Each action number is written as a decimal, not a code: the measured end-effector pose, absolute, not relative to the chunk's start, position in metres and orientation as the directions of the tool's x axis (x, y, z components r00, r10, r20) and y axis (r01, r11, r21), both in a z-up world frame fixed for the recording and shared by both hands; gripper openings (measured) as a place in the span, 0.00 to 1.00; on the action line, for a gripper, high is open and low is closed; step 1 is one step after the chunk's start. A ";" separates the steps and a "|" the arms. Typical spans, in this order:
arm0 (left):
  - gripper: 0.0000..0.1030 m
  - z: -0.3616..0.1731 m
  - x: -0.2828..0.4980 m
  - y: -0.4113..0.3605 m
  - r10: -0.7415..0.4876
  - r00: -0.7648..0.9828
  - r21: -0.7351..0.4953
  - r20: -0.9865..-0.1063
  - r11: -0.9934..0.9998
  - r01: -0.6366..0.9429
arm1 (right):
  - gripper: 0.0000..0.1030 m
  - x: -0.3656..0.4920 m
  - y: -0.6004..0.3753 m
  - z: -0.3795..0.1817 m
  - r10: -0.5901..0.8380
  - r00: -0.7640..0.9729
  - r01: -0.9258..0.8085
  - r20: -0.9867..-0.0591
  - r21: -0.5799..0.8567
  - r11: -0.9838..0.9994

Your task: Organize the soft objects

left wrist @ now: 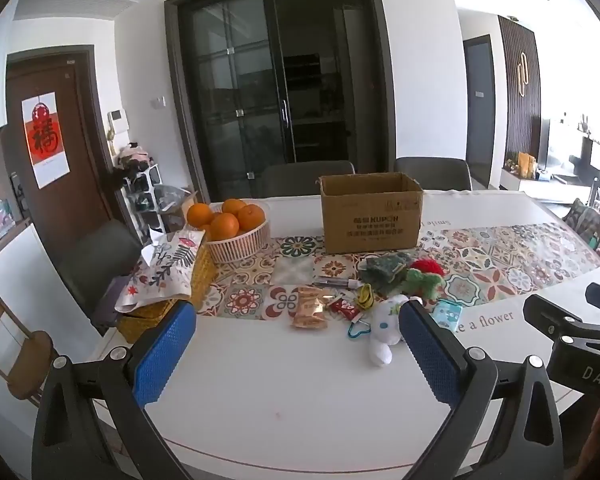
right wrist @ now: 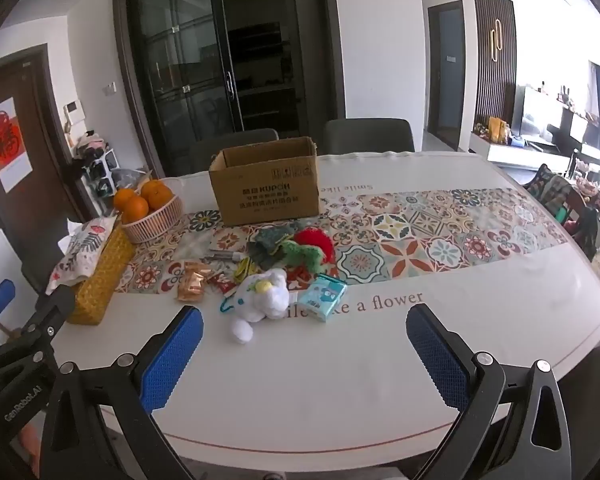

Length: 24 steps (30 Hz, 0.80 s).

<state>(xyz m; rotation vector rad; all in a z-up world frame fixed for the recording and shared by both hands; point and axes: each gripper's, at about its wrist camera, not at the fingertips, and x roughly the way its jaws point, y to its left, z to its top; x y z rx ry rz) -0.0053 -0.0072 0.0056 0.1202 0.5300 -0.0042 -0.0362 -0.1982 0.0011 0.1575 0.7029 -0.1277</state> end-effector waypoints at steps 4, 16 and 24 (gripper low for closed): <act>1.00 0.007 -0.004 -0.006 0.023 0.862 0.111 -0.506 0.993 0.038 | 1.00 -0.036 -0.199 0.001 -0.060 0.756 0.168 -0.651 0.104 0.980; 1.00 0.007 -0.003 -0.006 0.021 0.862 0.108 -0.507 0.993 0.040 | 1.00 -0.035 -0.200 0.001 -0.060 0.755 0.167 -0.653 0.104 0.980; 1.00 0.007 -0.002 -0.009 0.019 0.862 0.108 -0.506 0.993 0.041 | 1.00 -0.034 -0.201 0.001 -0.059 0.755 0.167 -0.653 0.105 0.980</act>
